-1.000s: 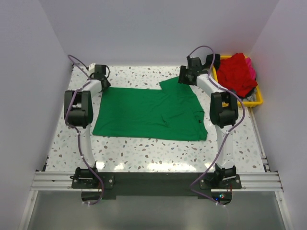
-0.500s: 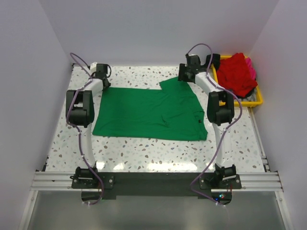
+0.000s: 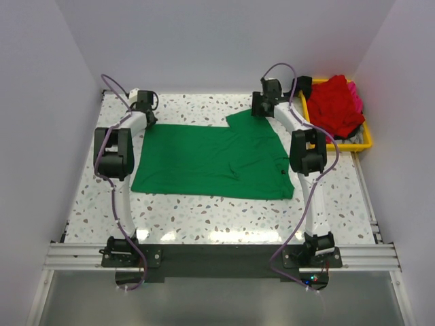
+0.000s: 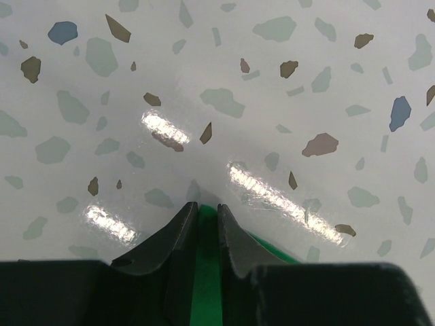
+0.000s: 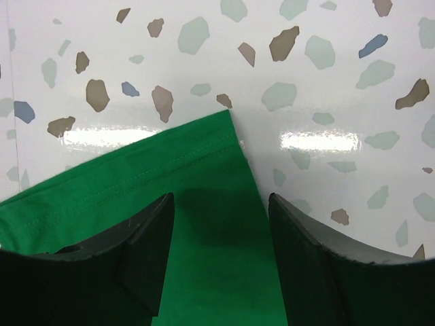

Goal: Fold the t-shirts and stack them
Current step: Fold the tshirt

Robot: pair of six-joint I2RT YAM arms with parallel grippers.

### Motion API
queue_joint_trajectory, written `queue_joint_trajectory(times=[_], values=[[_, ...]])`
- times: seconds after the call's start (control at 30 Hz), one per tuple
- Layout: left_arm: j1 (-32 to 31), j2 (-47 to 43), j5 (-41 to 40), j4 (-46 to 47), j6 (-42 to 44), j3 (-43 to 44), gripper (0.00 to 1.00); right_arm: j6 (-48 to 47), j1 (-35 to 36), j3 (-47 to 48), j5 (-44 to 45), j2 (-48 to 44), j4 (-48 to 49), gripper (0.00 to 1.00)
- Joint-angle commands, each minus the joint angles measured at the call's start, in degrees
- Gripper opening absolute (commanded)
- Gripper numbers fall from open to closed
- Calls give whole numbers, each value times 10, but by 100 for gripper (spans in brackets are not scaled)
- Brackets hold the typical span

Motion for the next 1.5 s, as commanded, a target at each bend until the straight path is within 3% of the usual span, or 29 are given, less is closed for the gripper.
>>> queue_joint_trajectory(times=[0.0,0.13,0.4,0.73,1.2,1.3,1.47], values=[[-2,0,-9,16,18,11,22,-3,-2,29,-6,6,-8,61],[-2,-5,-4,24,16,3,19,5,-2,30,-21,8,-7,56],[-2,-27,12,63,19,-29,9,17,-2,10,-20,-8,-2,27],[-2,-42,26,98,23,-48,0,13,-2,2,-5,-54,-4,0],[0,-74,29,120,21,-69,0,6,-2,-49,21,-130,14,1],[0,-71,32,121,22,-69,0,5,-3,-40,25,-117,7,24],[0,-64,36,121,20,-73,0,5,-2,-32,28,-84,17,38]])
